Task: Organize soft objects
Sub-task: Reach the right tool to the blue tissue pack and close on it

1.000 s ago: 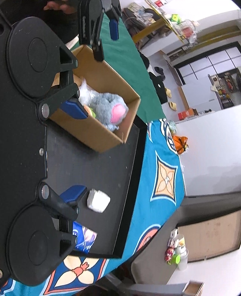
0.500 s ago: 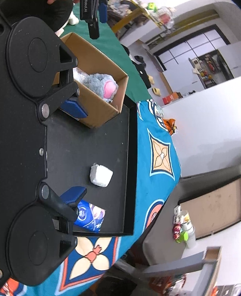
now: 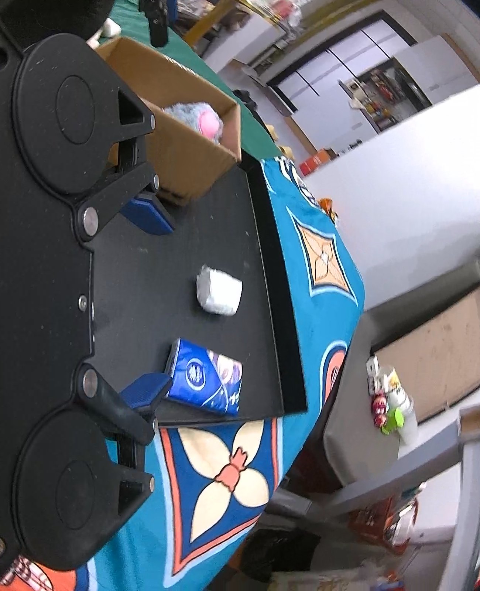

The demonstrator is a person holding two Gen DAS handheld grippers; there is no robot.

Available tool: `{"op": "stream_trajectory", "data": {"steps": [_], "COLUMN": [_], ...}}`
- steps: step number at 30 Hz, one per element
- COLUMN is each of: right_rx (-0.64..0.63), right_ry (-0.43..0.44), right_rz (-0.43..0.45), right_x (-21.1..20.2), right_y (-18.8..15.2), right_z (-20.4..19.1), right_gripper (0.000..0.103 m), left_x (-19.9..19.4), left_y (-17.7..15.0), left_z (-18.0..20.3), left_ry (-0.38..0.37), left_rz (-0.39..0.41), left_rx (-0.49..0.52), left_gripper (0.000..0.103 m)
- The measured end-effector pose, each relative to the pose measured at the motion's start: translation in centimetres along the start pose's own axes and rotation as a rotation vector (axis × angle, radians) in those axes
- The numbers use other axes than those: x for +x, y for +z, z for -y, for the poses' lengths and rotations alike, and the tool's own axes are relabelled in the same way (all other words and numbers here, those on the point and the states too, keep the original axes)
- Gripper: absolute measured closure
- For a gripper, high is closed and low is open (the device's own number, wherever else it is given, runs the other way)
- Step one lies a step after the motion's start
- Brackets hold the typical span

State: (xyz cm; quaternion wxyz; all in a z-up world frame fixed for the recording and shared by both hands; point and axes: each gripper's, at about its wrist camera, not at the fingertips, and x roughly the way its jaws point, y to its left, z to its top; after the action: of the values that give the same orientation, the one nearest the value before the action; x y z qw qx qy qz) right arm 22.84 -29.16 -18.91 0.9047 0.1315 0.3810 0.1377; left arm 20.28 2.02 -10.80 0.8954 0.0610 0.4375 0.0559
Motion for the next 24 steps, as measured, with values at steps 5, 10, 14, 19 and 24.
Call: {"op": "stream_trajectory", "data": {"steps": [5,10,14,19,24], "right_rx": [0.001,0.000,0.037,0.026,0.012], "right_ry": [-0.060,-0.131,-0.132,-0.161,-0.168], "right_rz": [0.012,0.020,0.010,0.045,0.051], "right_x": [1.3,2.7,4.0,4.7,5.6], "right_y": [-0.6,-1.0,-0.9,-0.6,-0.6], "right_z": [0.3,0.8,1.5,1.4,1.2], "right_gripper": [0.022,0.026,0.028,0.029,0.029], "left_x": [1.0,1.6,1.7,2.2,2.5], "left_y": [-0.6,-1.3,-1.5,-1.5,-1.6], "left_z": [0.5,1.0,1.0,1.1,1.0], "left_ry": [0.033,0.042,0.049,0.047,0.043], "left_rz": [-0.004,-0.002,0.000,-0.015,-0.025], "left_rx": [0.025,0.050,0.048,0.055,0.059], "left_gripper": [0.018,0.018,0.018,0.018,0.018]}}
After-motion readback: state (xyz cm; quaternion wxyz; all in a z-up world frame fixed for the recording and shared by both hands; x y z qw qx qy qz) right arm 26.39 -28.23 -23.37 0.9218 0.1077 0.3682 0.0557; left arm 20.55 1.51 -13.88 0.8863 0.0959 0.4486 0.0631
